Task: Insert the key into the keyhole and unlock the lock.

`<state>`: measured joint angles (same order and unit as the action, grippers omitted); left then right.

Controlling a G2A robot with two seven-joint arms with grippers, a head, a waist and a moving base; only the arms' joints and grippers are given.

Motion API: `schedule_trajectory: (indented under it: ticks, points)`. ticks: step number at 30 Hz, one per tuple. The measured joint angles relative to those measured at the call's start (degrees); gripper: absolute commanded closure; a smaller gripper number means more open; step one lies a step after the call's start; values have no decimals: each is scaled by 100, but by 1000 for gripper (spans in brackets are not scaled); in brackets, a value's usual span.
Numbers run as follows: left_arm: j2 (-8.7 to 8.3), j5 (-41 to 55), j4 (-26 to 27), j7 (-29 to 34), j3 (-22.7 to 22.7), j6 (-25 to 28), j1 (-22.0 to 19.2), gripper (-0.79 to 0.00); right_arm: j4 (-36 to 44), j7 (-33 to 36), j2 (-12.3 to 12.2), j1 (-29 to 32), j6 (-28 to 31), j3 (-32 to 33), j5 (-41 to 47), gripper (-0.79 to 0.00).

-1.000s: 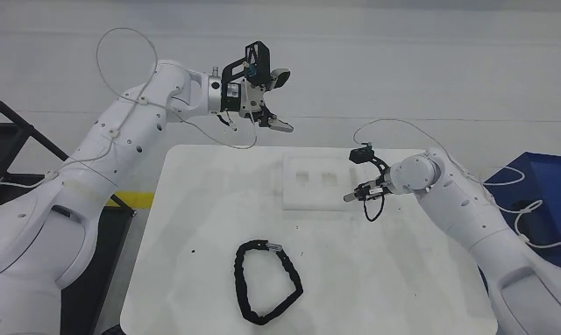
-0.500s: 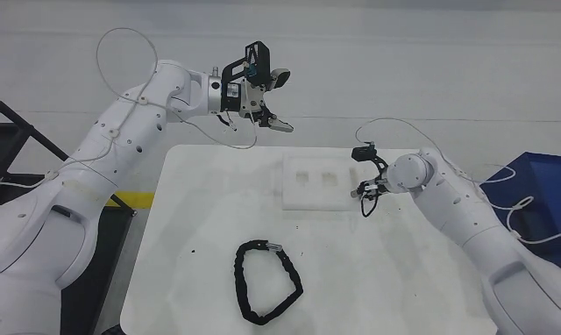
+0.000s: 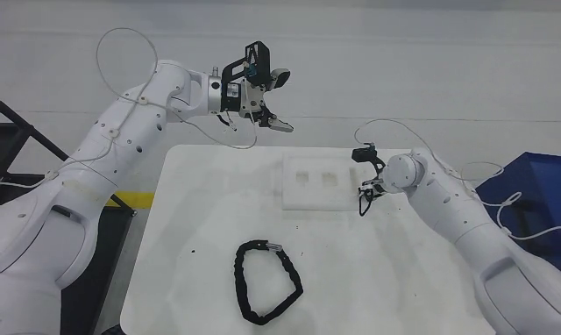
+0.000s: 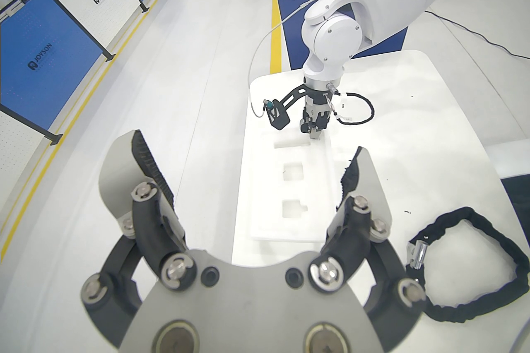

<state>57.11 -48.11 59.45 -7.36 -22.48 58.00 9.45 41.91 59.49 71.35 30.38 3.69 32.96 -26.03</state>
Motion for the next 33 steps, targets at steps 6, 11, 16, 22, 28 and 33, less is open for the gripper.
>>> schedule_trajectory:
  ticks: [6,11,16,22,28,33]
  points:
    - [0,0,0,0,0,0,0,-785,-68,-44,84,-43,-73,-27,-112,0]
    - [0,0,0,0,0,0,0,-785,51,-50,98,-83,-298,-30,-375,0]
    - [0,0,0,0,0,0,0,-785,385,-58,23,-20,-532,67,-665,0]
    - [0,0,0,0,0,0,0,-785,978,45,-191,207,-557,413,-803,0]
    - [0,0,0,0,0,0,0,-785,1676,211,-559,643,-370,1162,-649,0]
    - [0,0,0,0,0,0,0,-785,2531,271,-911,1278,-178,2065,-292,0]
